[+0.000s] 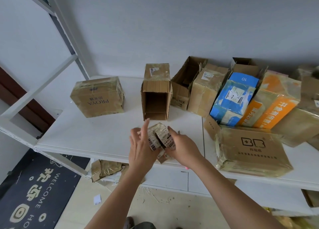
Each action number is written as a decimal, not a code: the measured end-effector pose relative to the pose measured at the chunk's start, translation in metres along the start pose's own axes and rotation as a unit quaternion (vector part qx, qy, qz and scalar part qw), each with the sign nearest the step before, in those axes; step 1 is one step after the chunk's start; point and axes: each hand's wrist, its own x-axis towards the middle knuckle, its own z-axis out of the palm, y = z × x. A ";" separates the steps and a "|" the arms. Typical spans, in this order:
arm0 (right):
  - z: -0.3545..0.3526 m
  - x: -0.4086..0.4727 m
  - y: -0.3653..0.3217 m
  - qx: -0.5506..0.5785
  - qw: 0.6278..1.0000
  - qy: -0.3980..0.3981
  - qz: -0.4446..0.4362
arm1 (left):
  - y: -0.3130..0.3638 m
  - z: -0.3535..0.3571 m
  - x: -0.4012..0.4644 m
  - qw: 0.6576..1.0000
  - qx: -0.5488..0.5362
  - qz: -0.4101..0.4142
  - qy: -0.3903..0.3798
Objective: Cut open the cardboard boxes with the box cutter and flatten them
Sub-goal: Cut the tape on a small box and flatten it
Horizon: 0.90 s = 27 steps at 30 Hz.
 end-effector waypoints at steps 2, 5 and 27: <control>0.005 0.009 0.002 -0.038 0.999 0.017 -0.011 | -0.006 0.002 0.005 0.998 0.010 0.050 -0.035; 0.010 0.022 0.006 0.029 0.999 0.021 -0.002 | -0.009 0.002 0.019 0.998 -0.012 0.036 -0.048; 0.019 0.003 0.072 -0.189 0.973 0.117 -0.056 | -0.034 0.022 0.044 0.954 0.213 0.115 -0.174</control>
